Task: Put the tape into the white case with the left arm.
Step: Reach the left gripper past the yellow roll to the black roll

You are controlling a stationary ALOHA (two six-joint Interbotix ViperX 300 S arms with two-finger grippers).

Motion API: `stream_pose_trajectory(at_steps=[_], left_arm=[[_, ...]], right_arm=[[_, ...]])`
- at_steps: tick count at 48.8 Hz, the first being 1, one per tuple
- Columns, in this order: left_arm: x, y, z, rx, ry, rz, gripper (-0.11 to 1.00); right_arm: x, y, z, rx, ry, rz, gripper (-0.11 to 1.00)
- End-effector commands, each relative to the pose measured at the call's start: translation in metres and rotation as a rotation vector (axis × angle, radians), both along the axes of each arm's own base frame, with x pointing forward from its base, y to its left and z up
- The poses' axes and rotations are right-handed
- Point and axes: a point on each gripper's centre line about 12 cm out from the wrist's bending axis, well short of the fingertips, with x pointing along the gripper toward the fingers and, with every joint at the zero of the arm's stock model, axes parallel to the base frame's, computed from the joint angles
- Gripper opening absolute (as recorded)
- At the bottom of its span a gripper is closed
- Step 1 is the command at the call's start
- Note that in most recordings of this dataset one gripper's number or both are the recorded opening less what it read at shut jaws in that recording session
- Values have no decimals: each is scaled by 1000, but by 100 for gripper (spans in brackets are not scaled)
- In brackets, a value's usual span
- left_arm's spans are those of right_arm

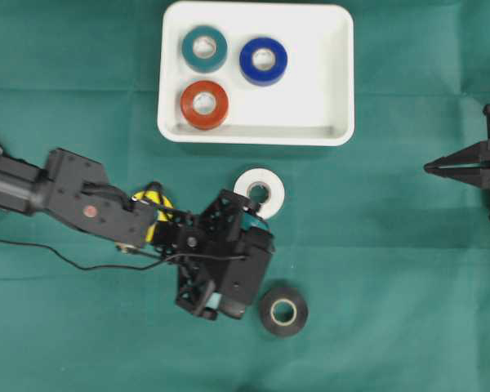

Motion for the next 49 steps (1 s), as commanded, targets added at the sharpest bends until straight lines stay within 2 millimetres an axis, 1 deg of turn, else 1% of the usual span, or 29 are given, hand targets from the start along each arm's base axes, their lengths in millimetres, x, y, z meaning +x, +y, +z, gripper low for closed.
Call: stream_pose_trajectory(at_steps=[1, 11, 21, 32, 49], left_arm=[[16, -7, 17, -16, -55, -5, 85], [35, -19, 14, -13, -47, -19, 85], [44, -21, 5, -5, -13, -20, 85], [52, -19, -17, 10, 23, -16, 85], [62, -17, -41, 21, 58, -9, 85]], right_arm=[[2, 0, 5, 0, -18, 1, -9], [2, 0, 5, 0, -18, -1, -9], [2, 0, 5, -1, -18, 1, -9], [2, 0, 4, 0, -15, -1, -9], [2, 0, 4, 0, -15, 1, -9]])
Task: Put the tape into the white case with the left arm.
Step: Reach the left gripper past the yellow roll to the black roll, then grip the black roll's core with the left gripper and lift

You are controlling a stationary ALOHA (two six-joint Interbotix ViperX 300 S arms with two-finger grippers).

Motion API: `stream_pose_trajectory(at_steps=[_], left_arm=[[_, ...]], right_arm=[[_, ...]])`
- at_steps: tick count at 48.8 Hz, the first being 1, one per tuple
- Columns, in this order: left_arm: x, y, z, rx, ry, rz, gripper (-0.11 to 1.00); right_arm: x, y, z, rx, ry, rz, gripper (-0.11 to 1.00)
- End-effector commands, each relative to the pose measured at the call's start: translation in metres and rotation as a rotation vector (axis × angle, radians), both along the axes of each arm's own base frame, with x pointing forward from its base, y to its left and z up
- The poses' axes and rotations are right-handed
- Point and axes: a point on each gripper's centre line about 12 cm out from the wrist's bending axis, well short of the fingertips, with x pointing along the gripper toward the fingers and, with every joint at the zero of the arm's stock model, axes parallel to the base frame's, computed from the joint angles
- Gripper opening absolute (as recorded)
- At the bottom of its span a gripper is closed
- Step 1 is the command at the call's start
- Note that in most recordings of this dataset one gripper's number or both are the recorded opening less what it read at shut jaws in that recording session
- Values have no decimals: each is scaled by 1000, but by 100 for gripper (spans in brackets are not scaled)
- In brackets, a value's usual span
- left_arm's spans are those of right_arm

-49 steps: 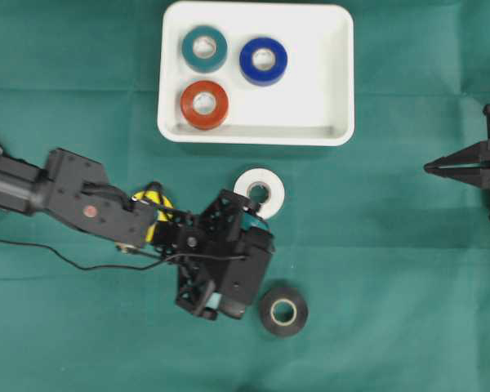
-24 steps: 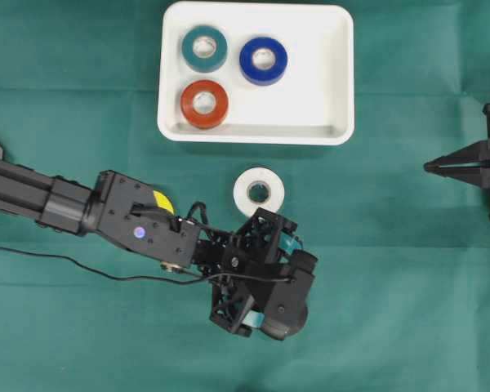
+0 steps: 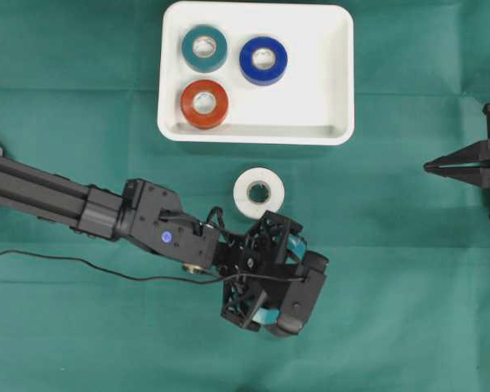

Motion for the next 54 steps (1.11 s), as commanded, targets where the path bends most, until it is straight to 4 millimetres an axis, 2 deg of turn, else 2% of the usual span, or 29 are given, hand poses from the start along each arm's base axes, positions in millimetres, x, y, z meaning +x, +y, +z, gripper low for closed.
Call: stream_pose_trajectory(at_steps=[1, 16, 21, 24, 30, 33, 46, 54], left_arm=[[8, -1, 15, -12, -43, 5, 85], [11, 1, 10, -7, -33, 6, 84], [10, 1, 10, -6, -30, 5, 80], [10, 1, 10, -6, -29, 5, 70], [9, 0, 10, -6, -21, 6, 34], [8, 0, 9, -3, -9, 6, 22], [5, 1, 9, 3, 21, 6, 22], [4, 1, 27, -3, -1, 6, 22]], right_arm=[[2, 0, 5, 0, -17, 1, -9], [2, 0, 4, 0, -15, 1, -9], [2, 0, 5, 0, -17, 1, -9], [2, 0, 5, -1, -17, 1, -9], [2, 0, 4, 0, -15, 1, -9], [2, 0, 4, 0, -15, 1, -9], [2, 0, 5, 0, -17, 1, -9], [2, 0, 3, 0, -12, 1, -9]])
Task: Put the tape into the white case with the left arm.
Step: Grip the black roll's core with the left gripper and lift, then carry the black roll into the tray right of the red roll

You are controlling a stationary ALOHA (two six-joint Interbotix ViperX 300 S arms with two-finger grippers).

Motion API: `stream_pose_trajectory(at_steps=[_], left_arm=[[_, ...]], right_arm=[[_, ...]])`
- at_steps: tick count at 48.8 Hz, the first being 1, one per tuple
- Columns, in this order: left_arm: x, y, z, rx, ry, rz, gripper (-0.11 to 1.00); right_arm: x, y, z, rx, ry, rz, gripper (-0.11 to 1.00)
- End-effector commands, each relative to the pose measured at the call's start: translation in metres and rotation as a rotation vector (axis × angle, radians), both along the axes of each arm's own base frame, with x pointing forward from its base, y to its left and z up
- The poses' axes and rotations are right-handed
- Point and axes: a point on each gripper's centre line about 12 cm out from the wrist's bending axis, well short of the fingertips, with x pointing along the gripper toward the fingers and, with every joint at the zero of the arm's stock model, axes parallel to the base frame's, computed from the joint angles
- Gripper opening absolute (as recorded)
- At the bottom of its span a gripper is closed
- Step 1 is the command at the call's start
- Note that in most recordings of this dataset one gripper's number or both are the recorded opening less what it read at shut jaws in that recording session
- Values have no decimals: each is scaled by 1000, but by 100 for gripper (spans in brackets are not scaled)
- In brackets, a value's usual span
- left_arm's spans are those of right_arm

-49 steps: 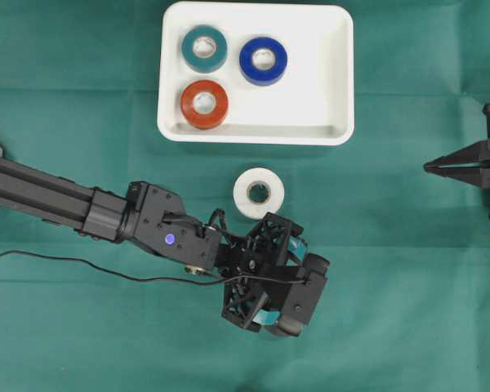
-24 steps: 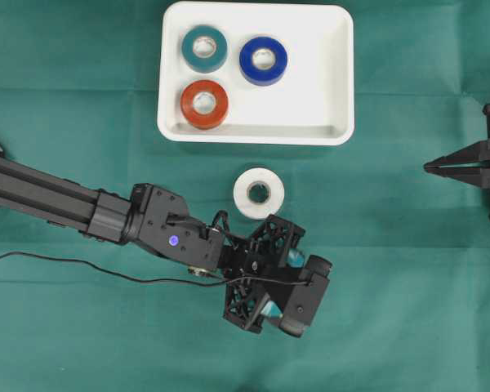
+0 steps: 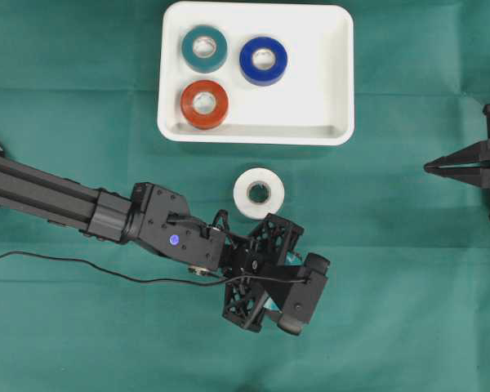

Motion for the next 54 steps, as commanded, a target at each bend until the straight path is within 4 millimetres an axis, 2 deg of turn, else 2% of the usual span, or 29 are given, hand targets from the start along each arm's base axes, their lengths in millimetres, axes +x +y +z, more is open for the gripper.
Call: stream_pose_trajectory(at_steps=[1, 12, 18, 23, 32, 44, 54], left_arm=[[4, 1, 39, -17, -69, 2, 22], [-4, 3, 77, -23, -91, 1, 22], [-9, 5, 91, -25, -100, 0, 22], [-11, 6, 93, -23, -100, 0, 22], [-11, 20, 95, -15, -88, 24, 22], [-12, 63, 102, -9, -88, 107, 22], [-23, 107, 103, 22, -80, 167, 22]], right_arm=[[3, 0, 5, 0, -18, 1, -9], [2, 0, 4, 0, -15, 1, -9], [2, 0, 4, 0, -15, 1, -9], [2, 0, 4, -1, -14, 1, -9], [2, 0, 4, 0, -15, 1, -9], [2, 0, 4, 0, -14, 1, -9], [2, 0, 4, 0, -15, 1, -9]])
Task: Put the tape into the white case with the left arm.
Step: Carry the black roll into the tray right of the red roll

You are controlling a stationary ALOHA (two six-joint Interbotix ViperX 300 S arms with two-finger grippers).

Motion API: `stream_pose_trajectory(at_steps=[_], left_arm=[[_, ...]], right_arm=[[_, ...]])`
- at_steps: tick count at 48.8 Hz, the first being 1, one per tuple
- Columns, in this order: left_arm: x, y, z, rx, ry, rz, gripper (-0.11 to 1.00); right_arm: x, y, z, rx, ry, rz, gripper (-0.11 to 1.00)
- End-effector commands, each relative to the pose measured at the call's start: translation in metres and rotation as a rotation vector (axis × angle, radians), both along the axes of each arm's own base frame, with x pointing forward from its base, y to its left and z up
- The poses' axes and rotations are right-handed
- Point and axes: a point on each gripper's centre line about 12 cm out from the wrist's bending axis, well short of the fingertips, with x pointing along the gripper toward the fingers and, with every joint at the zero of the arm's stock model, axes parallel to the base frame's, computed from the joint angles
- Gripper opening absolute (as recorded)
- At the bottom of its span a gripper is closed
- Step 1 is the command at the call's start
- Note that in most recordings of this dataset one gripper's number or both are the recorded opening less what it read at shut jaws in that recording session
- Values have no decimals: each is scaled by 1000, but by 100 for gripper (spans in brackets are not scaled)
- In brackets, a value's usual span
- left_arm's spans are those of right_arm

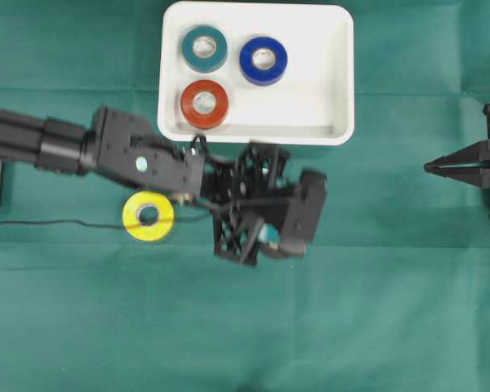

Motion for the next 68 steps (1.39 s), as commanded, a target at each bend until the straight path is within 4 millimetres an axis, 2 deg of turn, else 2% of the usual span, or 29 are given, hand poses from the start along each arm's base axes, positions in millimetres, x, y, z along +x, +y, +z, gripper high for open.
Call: stream_pose_trajectory(at_steps=[1, 16, 35, 47, 57, 68], left_arm=[[-5, 19, 28, 9, -62, 25, 22], [-22, 76, 31, 55, -56, 100, 22], [-29, 133, 27, 118, -46, 156, 22], [-32, 154, 23, 133, -42, 185, 22], [-29, 156, 11, 132, -26, 187, 22], [-30, 157, 10, 128, -24, 191, 22]], right_arm=[[2, 0, 4, -1, -15, 1, -9], [2, 0, 4, 0, -15, 1, -9], [2, 0, 4, 0, -15, -1, -9], [2, 0, 4, 0, -15, 1, -9], [2, 0, 4, 0, -15, 1, -9], [2, 0, 4, 0, -14, 1, -9]])
